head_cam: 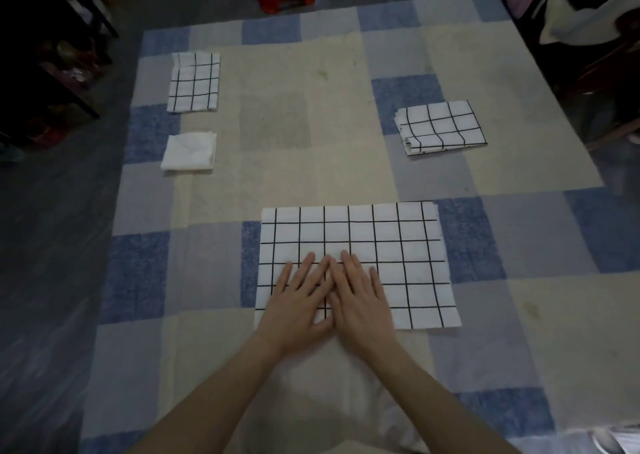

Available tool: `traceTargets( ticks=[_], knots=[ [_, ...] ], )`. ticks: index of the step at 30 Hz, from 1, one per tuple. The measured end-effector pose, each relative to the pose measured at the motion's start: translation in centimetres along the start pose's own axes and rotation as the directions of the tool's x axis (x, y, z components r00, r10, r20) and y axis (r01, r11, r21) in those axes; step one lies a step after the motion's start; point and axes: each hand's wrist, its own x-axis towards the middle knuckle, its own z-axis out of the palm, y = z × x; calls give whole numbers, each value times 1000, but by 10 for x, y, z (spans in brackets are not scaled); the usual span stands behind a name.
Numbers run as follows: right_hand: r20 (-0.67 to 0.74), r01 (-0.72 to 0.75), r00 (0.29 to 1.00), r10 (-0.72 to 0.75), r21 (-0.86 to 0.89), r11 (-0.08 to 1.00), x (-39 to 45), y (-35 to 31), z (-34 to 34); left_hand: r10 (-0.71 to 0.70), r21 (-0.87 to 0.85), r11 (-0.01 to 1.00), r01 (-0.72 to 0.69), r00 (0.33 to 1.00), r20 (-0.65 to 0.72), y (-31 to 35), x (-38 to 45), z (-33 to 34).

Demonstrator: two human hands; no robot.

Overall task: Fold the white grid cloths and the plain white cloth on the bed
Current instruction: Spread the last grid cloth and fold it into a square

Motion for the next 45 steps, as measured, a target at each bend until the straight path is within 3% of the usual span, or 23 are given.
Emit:
traceTargets(
  ticks=[8,12,16,17,21,25,28,34,39,42,45],
  knots=[
    [-75,-190,981,180,-151,970,-37,107,-31,42,-6,999,-42,999,-16,-8,-2,6],
    [-84,-193,980,181,-171,966,-43,120,-36,60,0,998,-60,998,-35,-14,-9,5],
    [-90,-192,980,179,-169,967,-42,120,-33,-186,-187,968,167,979,-90,12,2,-3],
    [-90,-190,980,177,-171,967,-43,121,-32,-198,-239,957,165,972,-122,29,9,-8],
    [-76,-190,981,179,-179,965,-41,122,-31,46,-277,956,-98,981,-186,101,29,-20],
    [-64,-192,981,184,-176,965,-40,124,-29,92,-306,943,-127,988,-126,131,27,4],
    [-70,-192,981,183,-165,967,-41,123,-33,111,-187,974,-127,989,-93,122,12,17],
    [-77,-182,982,171,-166,969,-43,123,-32,-105,-83,992,100,993,-62,57,-31,19],
    [-58,-171,985,164,-167,971,-43,125,-32,-338,-70,940,334,939,-56,12,-63,13],
    [-78,-216,976,205,-163,963,-40,118,-33,-373,-81,926,369,927,-36,13,-63,12],
    [-205,-325,930,306,-69,943,-26,80,-38,-382,-87,921,379,924,-13,13,-60,13]
  ],
)
